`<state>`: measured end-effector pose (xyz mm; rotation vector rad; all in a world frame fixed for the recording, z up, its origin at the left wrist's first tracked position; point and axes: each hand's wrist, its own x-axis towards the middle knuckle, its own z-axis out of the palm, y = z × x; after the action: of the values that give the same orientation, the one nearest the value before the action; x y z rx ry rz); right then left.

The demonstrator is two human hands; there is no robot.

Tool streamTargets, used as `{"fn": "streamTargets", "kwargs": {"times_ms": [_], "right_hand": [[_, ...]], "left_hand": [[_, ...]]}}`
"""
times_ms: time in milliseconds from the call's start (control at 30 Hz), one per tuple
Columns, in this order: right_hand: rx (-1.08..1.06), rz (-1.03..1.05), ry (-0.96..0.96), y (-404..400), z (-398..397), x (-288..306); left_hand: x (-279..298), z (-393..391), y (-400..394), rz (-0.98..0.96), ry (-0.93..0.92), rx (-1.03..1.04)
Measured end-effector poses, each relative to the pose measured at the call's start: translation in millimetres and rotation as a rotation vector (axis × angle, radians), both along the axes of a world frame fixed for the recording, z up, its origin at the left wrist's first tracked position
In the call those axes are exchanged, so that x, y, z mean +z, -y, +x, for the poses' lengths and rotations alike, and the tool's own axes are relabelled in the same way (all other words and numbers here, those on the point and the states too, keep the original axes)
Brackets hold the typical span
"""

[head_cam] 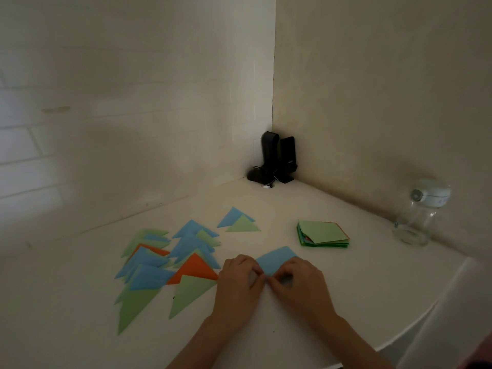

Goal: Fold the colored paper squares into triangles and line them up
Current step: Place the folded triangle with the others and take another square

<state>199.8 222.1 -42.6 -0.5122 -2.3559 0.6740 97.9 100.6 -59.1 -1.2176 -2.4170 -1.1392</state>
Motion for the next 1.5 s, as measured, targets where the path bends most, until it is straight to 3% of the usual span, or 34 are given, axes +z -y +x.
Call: {"fn": "streamTargets", "kwargs": {"times_ms": [333,533,667,900,1233,1500], "right_hand": [[0.063,-0.242,0.292,-15,-7,19],[0.132,-0.242,0.401,-29,-5,23],[0.133,-0.269,0.333,-26,-1,22],[-0.001,-0.048,0.336,-1,-3,13],[0.293,-0.142,0.31,-24,10,24],[0.337,-0.089,0.047,-23,23,16]], "left_hand": [[5,-8,-7,-0.029,0.121,0.0],[10,-8,0,0.11,0.174,-0.094],[9,-8,6,0.185,0.149,-0.141],[11,2,19,0.125,0.123,-0.13],[9,3,21,0.14,-0.02,-0.23],[11,6,19,0.055,-0.037,-0.194]]}}
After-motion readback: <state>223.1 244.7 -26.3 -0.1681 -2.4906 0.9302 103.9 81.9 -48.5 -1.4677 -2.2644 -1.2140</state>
